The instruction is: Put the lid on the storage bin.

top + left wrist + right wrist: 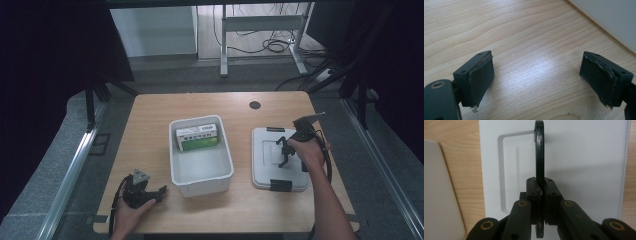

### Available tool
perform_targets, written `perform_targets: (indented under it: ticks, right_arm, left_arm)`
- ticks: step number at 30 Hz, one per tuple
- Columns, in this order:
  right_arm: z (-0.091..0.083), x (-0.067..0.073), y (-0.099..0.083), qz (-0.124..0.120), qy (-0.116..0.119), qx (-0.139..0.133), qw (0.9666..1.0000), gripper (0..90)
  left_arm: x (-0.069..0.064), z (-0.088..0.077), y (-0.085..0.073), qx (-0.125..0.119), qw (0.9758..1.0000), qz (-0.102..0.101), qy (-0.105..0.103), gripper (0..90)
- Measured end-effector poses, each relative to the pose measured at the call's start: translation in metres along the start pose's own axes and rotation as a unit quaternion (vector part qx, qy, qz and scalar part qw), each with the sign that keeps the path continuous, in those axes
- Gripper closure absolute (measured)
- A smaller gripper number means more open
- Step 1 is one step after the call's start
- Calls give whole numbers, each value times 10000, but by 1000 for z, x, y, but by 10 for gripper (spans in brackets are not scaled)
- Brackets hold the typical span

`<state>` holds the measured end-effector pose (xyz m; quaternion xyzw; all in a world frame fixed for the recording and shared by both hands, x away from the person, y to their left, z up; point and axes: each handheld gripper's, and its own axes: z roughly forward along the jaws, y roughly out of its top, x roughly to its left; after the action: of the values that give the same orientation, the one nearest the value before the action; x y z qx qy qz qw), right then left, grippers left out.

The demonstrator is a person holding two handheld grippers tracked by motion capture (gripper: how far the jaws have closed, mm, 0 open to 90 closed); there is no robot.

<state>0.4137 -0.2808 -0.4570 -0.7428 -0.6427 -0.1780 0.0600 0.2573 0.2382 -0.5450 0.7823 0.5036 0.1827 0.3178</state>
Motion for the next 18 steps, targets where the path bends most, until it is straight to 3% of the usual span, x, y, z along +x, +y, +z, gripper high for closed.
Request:
perform_targets:
  ticks: [7,18]
  right_arm:
    - [-4,5,-1,1,-19,-51,10000,849]
    - [-34,19,-5,-239,106,-236,9994,850]
  left_arm:
    - [0,0,0,1,10000,-2,3,122]
    - [0,0,0,2,10000,-2,5,122]
